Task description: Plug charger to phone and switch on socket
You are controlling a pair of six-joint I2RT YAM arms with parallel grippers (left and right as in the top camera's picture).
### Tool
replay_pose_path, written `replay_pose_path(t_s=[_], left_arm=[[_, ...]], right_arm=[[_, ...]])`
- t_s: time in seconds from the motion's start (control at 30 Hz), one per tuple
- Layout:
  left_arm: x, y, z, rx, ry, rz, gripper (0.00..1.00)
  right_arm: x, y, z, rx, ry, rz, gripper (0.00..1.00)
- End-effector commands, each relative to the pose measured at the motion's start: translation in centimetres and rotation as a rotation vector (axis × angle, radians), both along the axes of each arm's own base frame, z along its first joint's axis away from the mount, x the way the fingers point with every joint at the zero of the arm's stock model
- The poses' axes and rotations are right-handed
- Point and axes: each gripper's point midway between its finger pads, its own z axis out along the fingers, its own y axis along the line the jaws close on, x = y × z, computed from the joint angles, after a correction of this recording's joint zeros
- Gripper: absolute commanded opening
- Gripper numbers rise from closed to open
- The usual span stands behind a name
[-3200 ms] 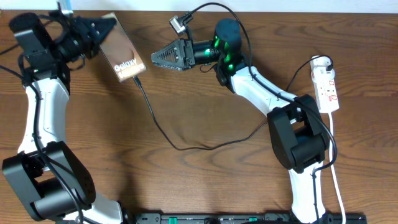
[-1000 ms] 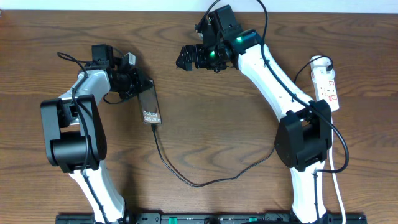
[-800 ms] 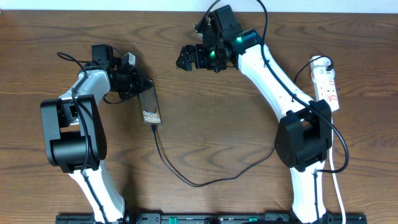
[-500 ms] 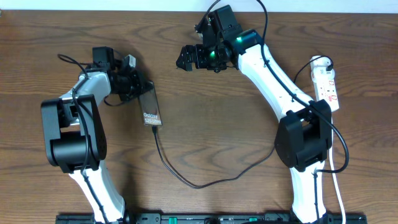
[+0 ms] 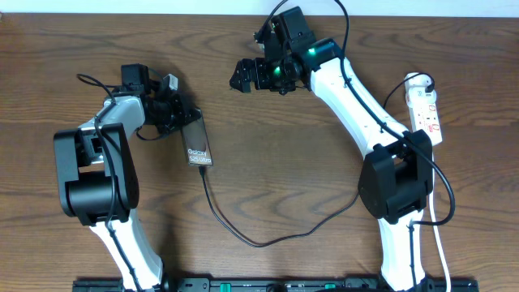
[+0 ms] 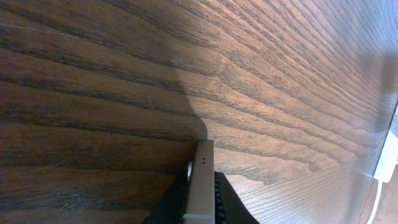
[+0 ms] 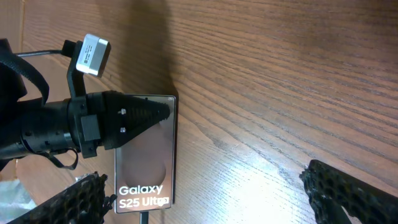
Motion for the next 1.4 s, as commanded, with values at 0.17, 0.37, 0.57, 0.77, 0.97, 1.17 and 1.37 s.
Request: replay_pose_path(t_s=[0.17, 0.37, 0.57, 0.77, 0.97, 1.17, 1.37], left_arm=[[-0.6, 0.0, -0.9, 0.013, 0.022, -0.002, 0.27], [-0.6, 0.1, -0.9, 0.016, 0.023, -0.001, 0.34], [-0.6, 0.1, -0.9, 0.016, 0.023, -0.001, 0.35], [-0.8, 0.7, -1.4, 0.049, 0.048, 0.024, 0.36], [-1.9, 2.4, -2.8, 0.159, 0.121, 0.065, 0.38], [-2.2, 2.7, -3.0, 0.179, 0.137, 0.07, 0.4], [-2.8, 3.7, -3.5, 0.241, 0.171, 0.095, 0.4]], right_arm=[[0.0, 0.5, 1.1, 0.008, -0.033, 0.023, 0.99], [0.0, 0.5, 1.1, 0.008, -0.033, 0.023, 0.99], [0.0, 0.5, 1.1, 0.008, -0.034, 0.023, 0.99], [0.0, 0.5, 1.1, 0.008, -0.033, 0.023, 0.99], [0.0, 0.5, 1.1, 0.008, -0.034, 0.023, 0.99], [0.0, 0.5, 1.1, 0.008, -0.034, 0.023, 0.99], [0.0, 0.5, 1.1, 0.007, -0.034, 0.023, 0.99]])
